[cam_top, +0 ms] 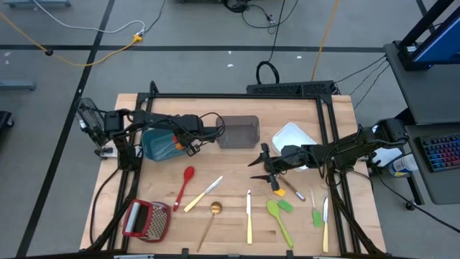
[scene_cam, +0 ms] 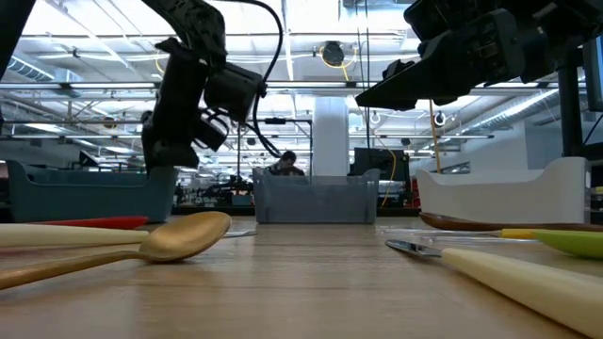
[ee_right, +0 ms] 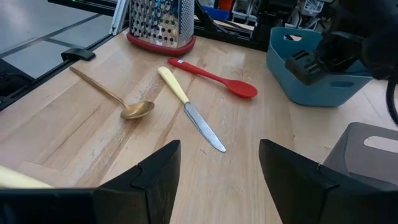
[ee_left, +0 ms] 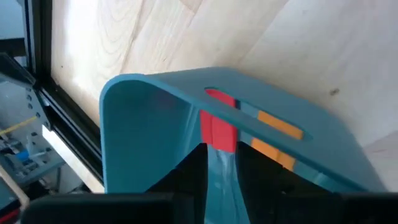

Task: Pick & Place Kitchen Items
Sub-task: Put the yellow spatula into the blue bin

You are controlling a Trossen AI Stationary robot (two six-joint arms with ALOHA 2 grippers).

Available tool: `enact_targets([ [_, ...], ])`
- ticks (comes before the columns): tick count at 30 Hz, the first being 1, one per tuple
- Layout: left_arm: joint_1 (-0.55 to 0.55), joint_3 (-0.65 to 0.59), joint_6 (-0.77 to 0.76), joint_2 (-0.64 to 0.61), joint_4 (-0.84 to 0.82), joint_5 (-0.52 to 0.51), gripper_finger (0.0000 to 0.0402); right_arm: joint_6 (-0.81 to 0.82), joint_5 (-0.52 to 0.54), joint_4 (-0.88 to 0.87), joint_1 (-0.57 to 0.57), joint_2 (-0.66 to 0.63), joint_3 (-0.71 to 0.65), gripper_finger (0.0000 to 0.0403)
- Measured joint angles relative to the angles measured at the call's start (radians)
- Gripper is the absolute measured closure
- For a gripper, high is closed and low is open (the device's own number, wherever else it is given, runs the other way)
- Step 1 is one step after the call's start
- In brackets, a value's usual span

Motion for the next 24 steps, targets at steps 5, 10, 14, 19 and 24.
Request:
enact_targets([
  [5, -0.047, 0.045, -0.056, -0.074, -0.036, 0.001, 0.0314, 0.05, 0.0, -0.019, 0.013, -0.019, 0.0, 0.0191],
  [10, -0.125, 0.07, -0.101, -0.203, 0.024, -0.042, 0.0314, 0.18, 0.0, -0.088, 0.027, -0.055, 0.002, 0.0191],
  [14, -0.204, 0.069, -0.089, -0.296, 0.15, -0.086, 0.0314, 0.274, 0.002, -0.235, 0.051, -0.066, 0.001, 0.0191],
  [19, -0.297, 0.069, -0.011, -0.339, 0.329, -0.152, 0.0314, 0.387, 0.005, -0.468, 0.099, -0.066, 0.0, 0.0191],
  [24, -0.351, 0.069, 0.11, -0.337, 0.473, -0.147, 0.0314, 0.536, 0.002, -0.639, 0.168, -0.066, 0.0, 0.0191],
])
